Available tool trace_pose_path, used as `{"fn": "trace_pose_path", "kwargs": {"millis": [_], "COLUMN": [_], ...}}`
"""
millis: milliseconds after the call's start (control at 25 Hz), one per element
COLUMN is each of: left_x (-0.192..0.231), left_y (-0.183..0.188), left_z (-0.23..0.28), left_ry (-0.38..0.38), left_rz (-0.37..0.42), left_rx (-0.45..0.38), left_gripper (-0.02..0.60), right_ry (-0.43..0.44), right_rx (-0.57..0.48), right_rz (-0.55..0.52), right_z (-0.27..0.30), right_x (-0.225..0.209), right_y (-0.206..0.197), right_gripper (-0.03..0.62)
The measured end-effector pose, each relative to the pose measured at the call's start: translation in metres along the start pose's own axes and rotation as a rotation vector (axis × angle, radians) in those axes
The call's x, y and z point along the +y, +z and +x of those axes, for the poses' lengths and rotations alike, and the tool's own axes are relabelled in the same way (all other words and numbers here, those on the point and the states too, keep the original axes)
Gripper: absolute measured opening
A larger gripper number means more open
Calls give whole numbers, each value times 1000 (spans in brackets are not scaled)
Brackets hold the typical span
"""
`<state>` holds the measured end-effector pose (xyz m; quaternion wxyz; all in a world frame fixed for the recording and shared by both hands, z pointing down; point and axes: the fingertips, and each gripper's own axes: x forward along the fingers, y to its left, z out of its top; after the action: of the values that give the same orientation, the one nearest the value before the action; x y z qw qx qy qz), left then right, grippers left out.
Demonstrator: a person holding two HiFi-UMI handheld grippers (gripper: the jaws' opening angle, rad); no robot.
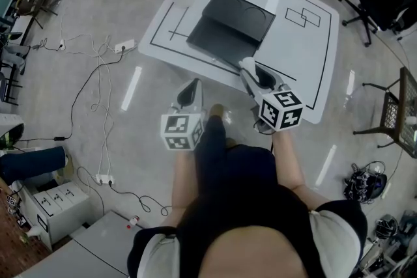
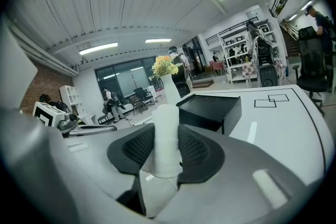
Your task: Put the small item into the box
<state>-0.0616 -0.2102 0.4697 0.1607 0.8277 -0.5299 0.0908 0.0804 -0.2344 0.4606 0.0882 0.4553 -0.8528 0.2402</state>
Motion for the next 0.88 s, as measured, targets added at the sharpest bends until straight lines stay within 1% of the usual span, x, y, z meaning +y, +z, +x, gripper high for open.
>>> {"fn": "trace_pose_path", "kwargs": {"millis": [320, 520, 880], "left_x": [12, 25, 38], "left_y": [6, 6, 23], "left_z": [23, 36, 67], "left_ry": [-23, -22, -52], "left_rz": [-6, -4, -10], "left_rx": [10, 22, 21], "left_gripper": [9, 9, 9], "right_ry": [-11, -20, -32], "right_rx": [8, 11, 15], "right_rz": [4, 11, 12], "right_z": [20, 34, 61], "right_x": [-7, -13, -25], "right_y": [9, 14, 30], "right_gripper": [140, 140, 140]}}
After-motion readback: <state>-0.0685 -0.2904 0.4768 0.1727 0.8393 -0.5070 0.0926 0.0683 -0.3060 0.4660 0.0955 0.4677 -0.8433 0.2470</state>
